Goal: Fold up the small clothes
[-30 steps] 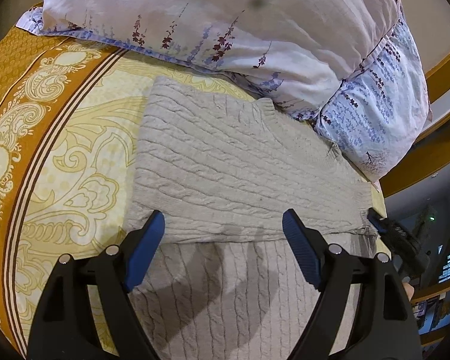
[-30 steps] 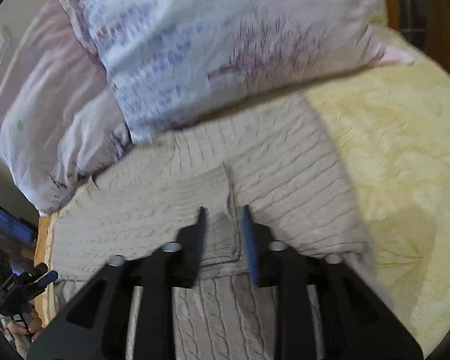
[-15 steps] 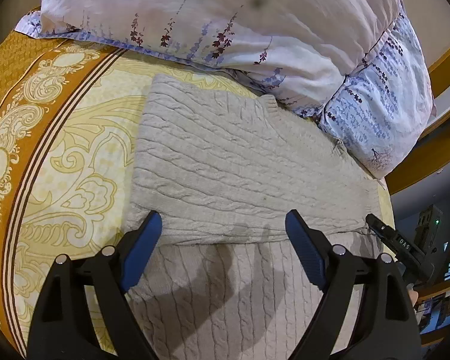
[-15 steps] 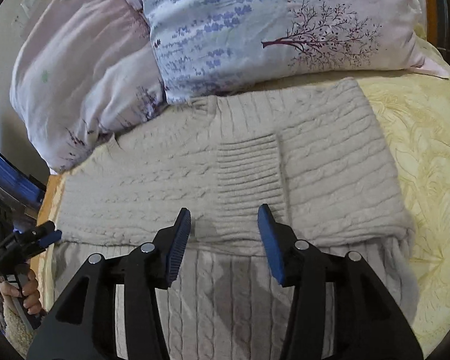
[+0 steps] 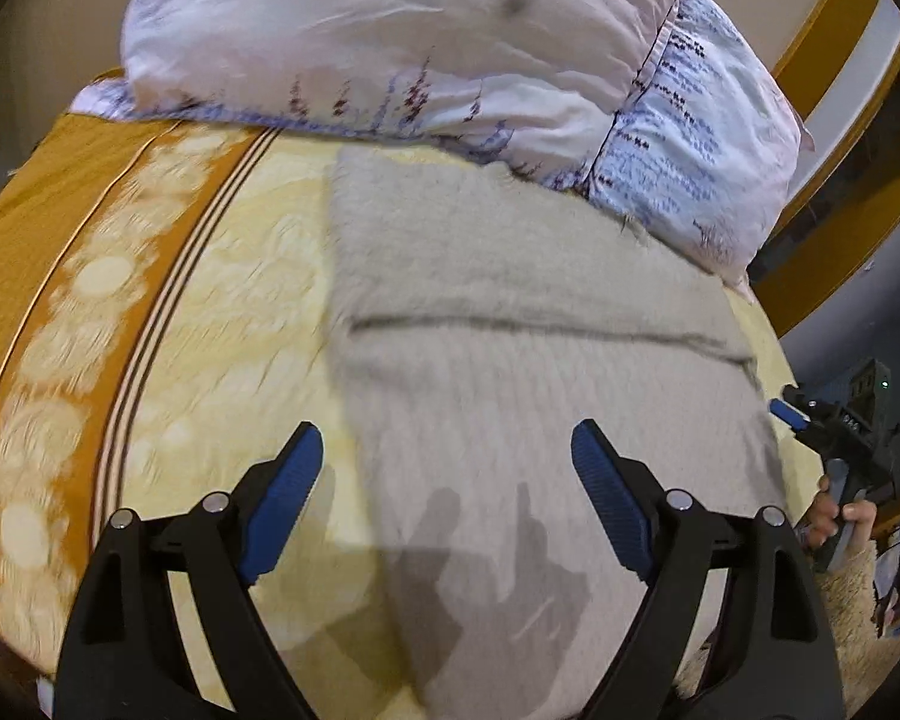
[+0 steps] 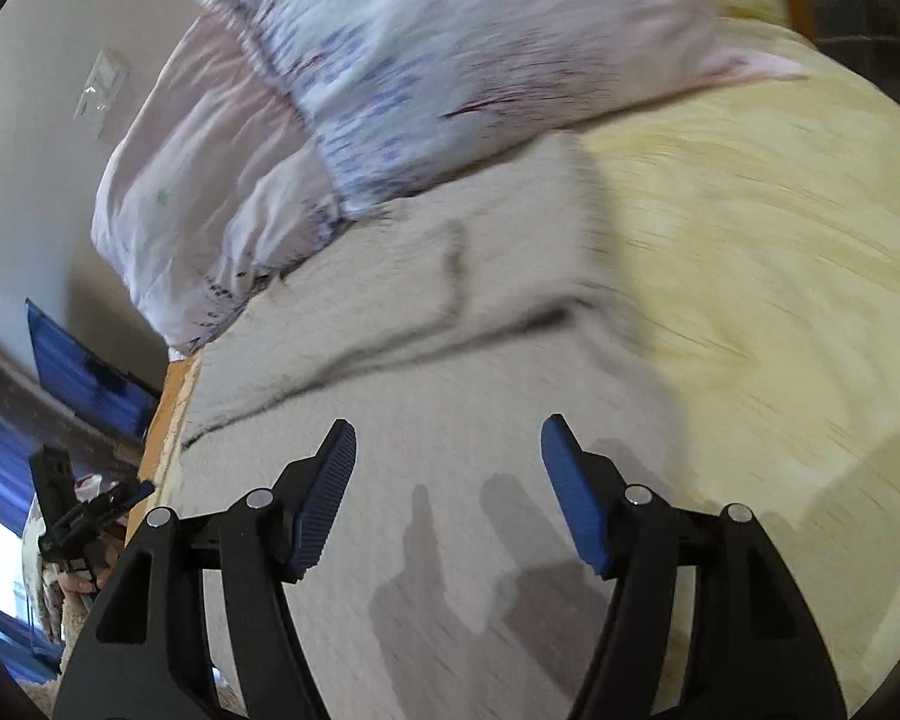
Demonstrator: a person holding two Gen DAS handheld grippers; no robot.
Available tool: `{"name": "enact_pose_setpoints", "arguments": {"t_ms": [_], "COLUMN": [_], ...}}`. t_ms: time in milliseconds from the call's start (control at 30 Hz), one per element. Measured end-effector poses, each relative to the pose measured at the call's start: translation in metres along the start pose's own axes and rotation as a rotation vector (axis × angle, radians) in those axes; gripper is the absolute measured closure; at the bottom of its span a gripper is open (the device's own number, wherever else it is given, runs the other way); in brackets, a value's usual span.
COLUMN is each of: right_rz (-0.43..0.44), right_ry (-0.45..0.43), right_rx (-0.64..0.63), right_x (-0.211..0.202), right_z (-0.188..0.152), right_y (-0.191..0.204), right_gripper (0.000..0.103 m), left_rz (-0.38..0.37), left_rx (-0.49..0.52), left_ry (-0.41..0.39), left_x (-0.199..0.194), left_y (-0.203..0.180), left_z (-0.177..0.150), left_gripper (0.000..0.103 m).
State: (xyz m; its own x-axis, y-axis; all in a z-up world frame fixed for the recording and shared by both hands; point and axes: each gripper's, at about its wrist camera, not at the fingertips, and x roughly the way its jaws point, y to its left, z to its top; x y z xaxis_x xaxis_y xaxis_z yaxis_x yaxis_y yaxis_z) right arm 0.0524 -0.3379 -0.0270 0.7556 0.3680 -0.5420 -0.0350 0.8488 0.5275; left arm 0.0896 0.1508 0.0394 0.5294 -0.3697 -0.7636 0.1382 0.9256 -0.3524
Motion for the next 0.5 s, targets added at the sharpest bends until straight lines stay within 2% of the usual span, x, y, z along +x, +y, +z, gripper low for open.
{"name": "enact_pose_setpoints", "arguments": {"t_ms": [100, 300, 400, 500], "right_rz": [0.002, 0.042, 0.073, 0.106], "right_ry": [-0.001, 0.005, 0.019, 0.024], "right_rx": [0.06, 0.139, 0.156, 0.17], "right_x": [-0.025, -0.038, -0.039, -0.041], "right_z": [-0.02, -0.043, -0.05, -0.058], "right_y": [-0.031, -0.06, -0.064, -0.067], "right_gripper": [0.037, 0.039, 0.049, 0.054], "left_rz": [-0.031, -0.073, -0.084, -0.101], "left_rx": [-0.029, -0.046, -0.058, -0.069], "left_ry": [0.018, 0.025, 0.04, 0.041], "left_x": [-0.006, -0.013, -0.012, -0.013], "left_y": [0.007, 0.01, 0.01, 0.011], "left_z": [-0.02, -0.049, -0.061, -0.069], "left_gripper": [0.019, 0.021, 0.024, 0.027]}}
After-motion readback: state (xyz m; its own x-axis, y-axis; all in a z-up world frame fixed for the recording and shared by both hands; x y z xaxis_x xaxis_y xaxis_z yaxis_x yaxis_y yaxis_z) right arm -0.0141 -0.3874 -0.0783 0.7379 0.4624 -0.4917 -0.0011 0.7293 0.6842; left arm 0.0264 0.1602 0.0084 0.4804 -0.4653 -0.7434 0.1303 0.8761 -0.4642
